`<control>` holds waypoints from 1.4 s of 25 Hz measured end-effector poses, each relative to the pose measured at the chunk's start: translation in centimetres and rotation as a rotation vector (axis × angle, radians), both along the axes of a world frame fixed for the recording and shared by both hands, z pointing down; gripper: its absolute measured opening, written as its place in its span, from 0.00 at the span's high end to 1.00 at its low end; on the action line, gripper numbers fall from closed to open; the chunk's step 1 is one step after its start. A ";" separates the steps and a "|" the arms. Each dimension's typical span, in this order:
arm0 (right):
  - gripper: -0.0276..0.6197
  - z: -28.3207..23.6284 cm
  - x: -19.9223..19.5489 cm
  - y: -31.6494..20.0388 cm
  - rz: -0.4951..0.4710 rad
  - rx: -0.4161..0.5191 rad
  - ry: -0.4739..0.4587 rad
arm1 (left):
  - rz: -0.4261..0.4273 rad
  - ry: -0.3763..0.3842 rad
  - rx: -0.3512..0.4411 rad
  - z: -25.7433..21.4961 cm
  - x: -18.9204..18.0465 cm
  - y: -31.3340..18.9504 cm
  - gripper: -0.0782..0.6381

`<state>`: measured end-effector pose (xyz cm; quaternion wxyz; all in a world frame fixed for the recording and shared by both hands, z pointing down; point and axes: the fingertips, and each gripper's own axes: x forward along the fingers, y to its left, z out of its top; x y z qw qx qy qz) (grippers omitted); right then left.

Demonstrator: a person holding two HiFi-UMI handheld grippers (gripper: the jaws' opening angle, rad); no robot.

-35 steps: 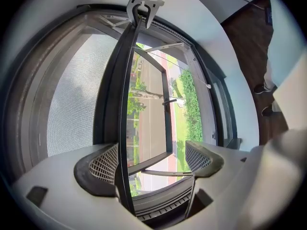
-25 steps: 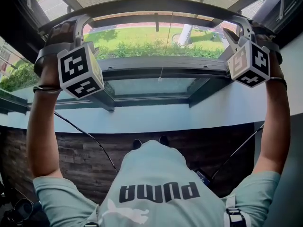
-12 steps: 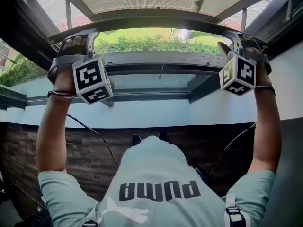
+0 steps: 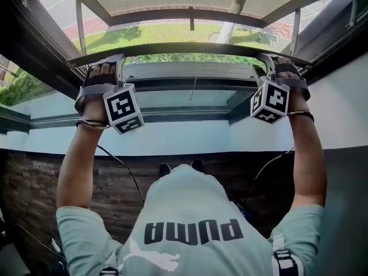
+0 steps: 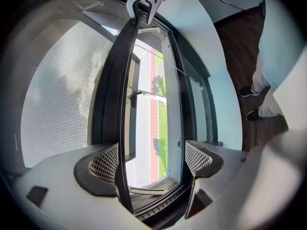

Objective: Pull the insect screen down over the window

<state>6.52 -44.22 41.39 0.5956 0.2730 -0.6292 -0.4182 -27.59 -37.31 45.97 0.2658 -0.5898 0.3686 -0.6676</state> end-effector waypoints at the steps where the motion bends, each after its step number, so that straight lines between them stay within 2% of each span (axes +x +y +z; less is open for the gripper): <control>1: 0.75 1.1 0.0 0.0 0.001 -0.007 0.004 | 0.001 0.003 -0.010 1.1 0.0 0.1 0.30; 7: 0.75 4.7 0.0 0.1 0.010 -0.024 0.008 | -0.018 0.033 0.003 4.5 0.2 0.0 0.30; 13: 0.75 9.7 0.2 0.2 0.013 -0.059 0.079 | -0.028 0.050 -0.062 9.4 0.4 0.4 0.30; 25: 0.75 11.5 0.1 -0.1 0.028 0.020 0.006 | -0.070 0.050 0.013 11.3 0.5 -0.2 0.30; 35: 0.75 16.0 0.1 0.5 0.033 -0.036 0.041 | -0.092 0.057 -0.061 15.7 0.8 0.8 0.30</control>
